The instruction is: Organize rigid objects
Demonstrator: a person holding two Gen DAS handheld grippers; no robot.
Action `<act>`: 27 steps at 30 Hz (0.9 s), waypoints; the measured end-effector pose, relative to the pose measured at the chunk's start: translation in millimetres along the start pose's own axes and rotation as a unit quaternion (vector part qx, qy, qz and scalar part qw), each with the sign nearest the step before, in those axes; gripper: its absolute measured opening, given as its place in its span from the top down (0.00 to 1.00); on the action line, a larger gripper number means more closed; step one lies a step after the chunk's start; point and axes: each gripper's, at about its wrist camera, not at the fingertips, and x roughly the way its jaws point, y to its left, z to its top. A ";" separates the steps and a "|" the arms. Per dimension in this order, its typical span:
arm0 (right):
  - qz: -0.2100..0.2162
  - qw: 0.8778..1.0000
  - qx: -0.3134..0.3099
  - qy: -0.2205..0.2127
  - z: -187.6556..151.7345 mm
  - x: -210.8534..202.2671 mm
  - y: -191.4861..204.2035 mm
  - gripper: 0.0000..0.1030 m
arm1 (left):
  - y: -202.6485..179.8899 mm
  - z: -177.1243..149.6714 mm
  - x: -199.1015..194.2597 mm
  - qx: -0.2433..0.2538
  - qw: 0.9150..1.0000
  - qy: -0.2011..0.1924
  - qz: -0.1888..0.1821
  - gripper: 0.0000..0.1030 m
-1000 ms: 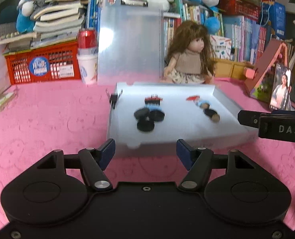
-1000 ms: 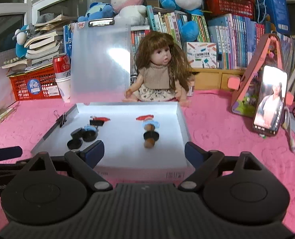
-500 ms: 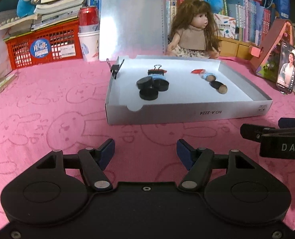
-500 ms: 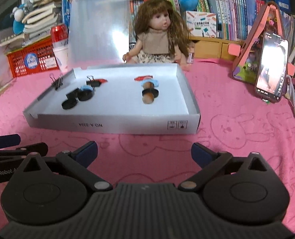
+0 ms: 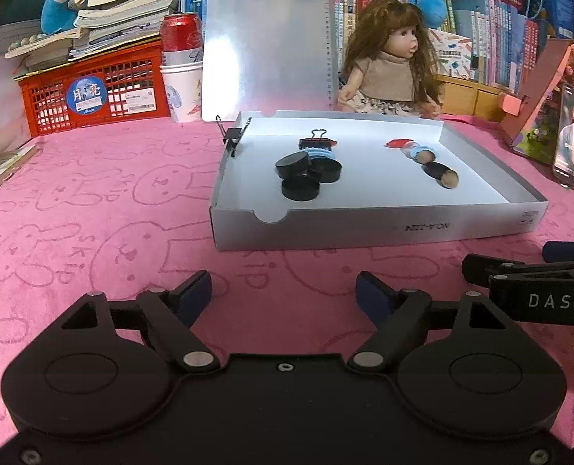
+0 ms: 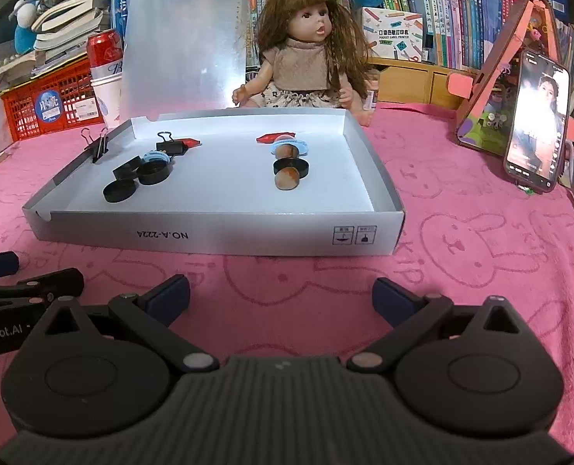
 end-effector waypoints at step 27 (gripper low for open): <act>0.001 1.000 0.002 0.004 0.2 3.1 -1.4 0.00 | 4.4 -2.0 7.3 0.002 1.000 0.005 -0.001 0.00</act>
